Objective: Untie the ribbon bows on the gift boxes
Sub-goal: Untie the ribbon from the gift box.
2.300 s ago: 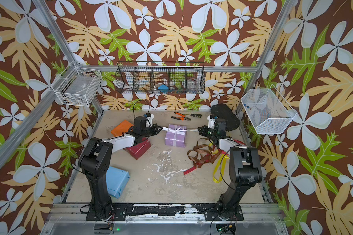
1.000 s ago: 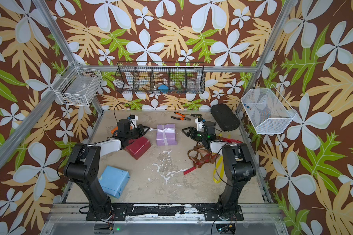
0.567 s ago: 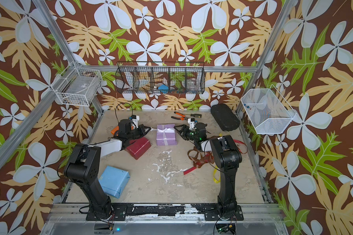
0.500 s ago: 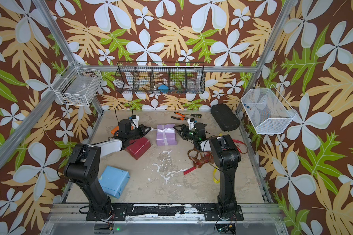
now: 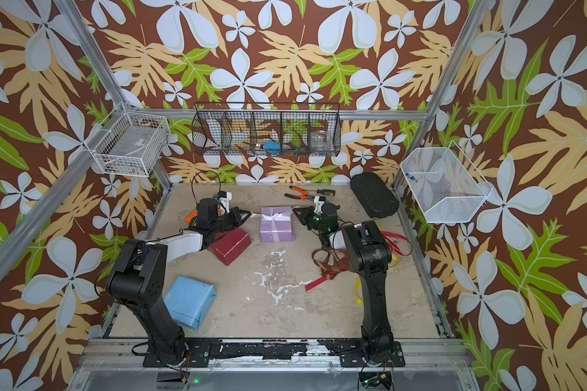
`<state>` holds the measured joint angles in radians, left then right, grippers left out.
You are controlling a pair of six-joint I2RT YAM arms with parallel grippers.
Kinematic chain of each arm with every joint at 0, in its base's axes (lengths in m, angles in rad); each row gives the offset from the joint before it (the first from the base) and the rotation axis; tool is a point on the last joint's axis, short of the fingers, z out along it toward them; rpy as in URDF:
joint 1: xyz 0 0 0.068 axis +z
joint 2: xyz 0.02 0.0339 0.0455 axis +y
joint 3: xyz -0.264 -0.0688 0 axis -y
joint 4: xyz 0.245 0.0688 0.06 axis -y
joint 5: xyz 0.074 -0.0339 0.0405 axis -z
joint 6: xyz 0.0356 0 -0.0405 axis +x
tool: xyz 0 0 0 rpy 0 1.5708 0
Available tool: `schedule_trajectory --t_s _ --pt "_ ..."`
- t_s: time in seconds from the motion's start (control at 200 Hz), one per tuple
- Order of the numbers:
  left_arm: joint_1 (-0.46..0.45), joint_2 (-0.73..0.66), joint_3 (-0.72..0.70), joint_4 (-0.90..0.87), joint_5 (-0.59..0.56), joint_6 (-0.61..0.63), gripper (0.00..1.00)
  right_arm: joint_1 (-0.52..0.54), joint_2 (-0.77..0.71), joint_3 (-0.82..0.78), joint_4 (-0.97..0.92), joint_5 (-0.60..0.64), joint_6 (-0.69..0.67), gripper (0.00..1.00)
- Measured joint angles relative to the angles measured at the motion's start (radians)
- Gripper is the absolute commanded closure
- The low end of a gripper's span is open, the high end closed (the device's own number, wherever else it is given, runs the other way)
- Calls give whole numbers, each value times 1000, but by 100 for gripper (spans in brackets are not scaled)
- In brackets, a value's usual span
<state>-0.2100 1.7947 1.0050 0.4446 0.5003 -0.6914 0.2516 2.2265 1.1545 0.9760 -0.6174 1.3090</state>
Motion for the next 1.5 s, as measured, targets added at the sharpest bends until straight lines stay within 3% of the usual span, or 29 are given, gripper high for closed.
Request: schedule_trajectory --t_s 0.37,0.751,0.971,1.131,1.151,1.166,1.216,1.241,1.251,1.296,1.366,1.501 --pt "18 -84 -55 13 -45 3 100 -92 -187 -206 47 71 -23 100" --pt "94 -154 -186 86 -122 -41 100 -191 -400 -346 -114 105 -243 100" --pt "154 -208 -236 103 -137 -65 100 -290 -478 -416 -187 132 -303 100" --pt "166 -235 -246 112 -151 -72 100 -306 -535 -431 -226 138 -351 100" --pt "166 -237 -246 111 -150 -72 90 -306 -540 -431 -230 138 -356 100" --pt "166 -237 -246 112 -150 -72 77 -306 -542 -431 -233 138 -360 100" --pt "166 -237 -242 109 -141 -70 34 -308 -550 -430 -243 137 -374 73" --pt "166 -235 -237 101 -135 -68 8 -310 -551 -428 -249 134 -376 58" --pt "166 -234 -235 100 -132 -69 2 -310 -552 -426 -253 132 -378 54" --pt "166 -230 -222 93 -121 -69 0 -310 -552 -417 -270 118 -388 41" --pt "158 -230 -204 79 -109 -64 0 -306 -556 -404 -301 100 -411 2" --pt "107 -251 -164 35 -114 -31 0 -271 -601 -395 -397 98 -490 0"
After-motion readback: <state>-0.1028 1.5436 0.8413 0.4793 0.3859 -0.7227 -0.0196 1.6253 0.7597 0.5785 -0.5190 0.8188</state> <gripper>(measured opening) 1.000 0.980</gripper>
